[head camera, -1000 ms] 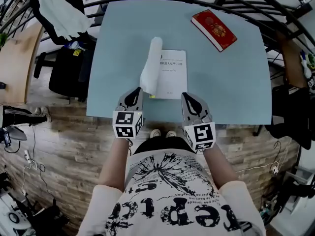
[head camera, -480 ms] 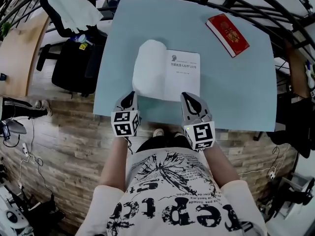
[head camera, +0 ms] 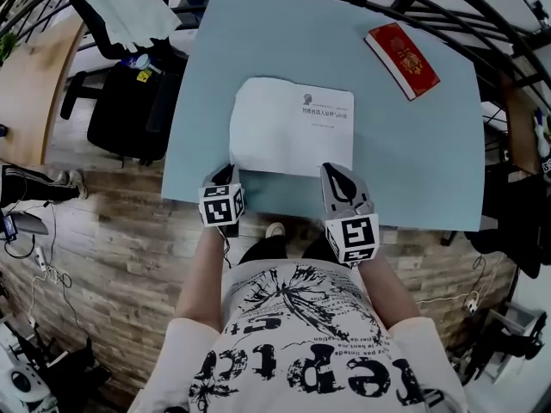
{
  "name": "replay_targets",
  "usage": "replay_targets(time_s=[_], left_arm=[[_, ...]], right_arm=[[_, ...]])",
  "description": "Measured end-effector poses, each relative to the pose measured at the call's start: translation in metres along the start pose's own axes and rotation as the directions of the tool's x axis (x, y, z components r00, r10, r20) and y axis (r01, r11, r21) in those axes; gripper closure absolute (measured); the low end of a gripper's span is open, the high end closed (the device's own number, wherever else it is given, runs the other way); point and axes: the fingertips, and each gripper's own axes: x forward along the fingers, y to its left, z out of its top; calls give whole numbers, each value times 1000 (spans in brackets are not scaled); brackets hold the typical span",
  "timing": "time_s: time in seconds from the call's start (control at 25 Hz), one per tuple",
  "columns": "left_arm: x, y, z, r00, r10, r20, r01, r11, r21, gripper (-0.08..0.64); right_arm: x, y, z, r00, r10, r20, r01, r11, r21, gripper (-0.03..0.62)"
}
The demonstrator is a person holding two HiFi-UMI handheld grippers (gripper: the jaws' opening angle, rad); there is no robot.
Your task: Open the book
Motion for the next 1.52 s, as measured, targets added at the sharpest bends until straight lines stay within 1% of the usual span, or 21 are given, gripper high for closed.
replay_targets(time_s=[0.04,0.08,0.12,0.2,0.28,0.36,0.44,0.52,0.6,0.68,0.8,0.92,1.04,1.16,1.28,1.44,1.52], left_arm=[[0,0,0,1000,0,0,0,1000,-15,520],[-1,0,1,1000,-2,6,2,999,-32,439],[-3,-1,2,1000,-3,18,4,999,-49,386],[-10,-5,11,998,-9,60,13,998,-67,383],[-25,-12,29,992,-32,124,39,998,-55,383],[-46,-23,53,979,-62,196,67,998,-18,385],[-65,-39,76,961,-94,260,86,995,39,395],[-82,-57,98,939,-131,319,106,990,97,435],[-101,-73,118,910,-173,377,128,982,142,468],[-123,-90,136,871,-212,443,143,973,183,510],[-158,-115,159,812,-259,523,141,957,255,523],[-187,-139,176,764,-310,566,145,937,318,529],[-207,-160,185,733,-356,580,151,916,372,534],[-217,-176,187,718,-389,578,163,900,404,537],[-219,-187,183,718,-412,561,177,888,425,537],[-220,-198,179,724,-438,534,191,870,455,537],[-223,-202,179,717,-453,530,208,865,457,537]], right_arm=[[-1,-1,0,1000,0,-2,0,1000,-1,581],[-2,-1,-1,1000,-1,-1,1,1000,-4,581],[-4,-2,0,1000,-3,3,3,1000,-7,581],[-9,-5,2,1000,-14,18,14,1000,-11,581],[-14,-8,10,999,-35,40,35,999,-6,581],[-22,-8,21,996,-51,67,51,999,1,581],[-32,-10,31,994,-63,91,63,998,9,581],[-40,-15,39,990,-82,111,80,997,20,581],[-48,-20,46,986,-99,131,96,995,30,581],[-57,-24,52,981,-114,154,110,993,37,581],[-75,-31,65,969,-146,199,138,989,54,581],[-94,-39,83,951,-178,252,168,984,63,583],[-109,-41,98,939,-182,292,175,983,50,583],[-120,-42,107,931,-179,319,178,983,31,583],[-129,-43,114,926,-177,335,186,983,4,583],[-134,-46,114,924,-179,339,191,982,-4,583],[-133,-45,113,925,-176,337,189,982,-7,583]])
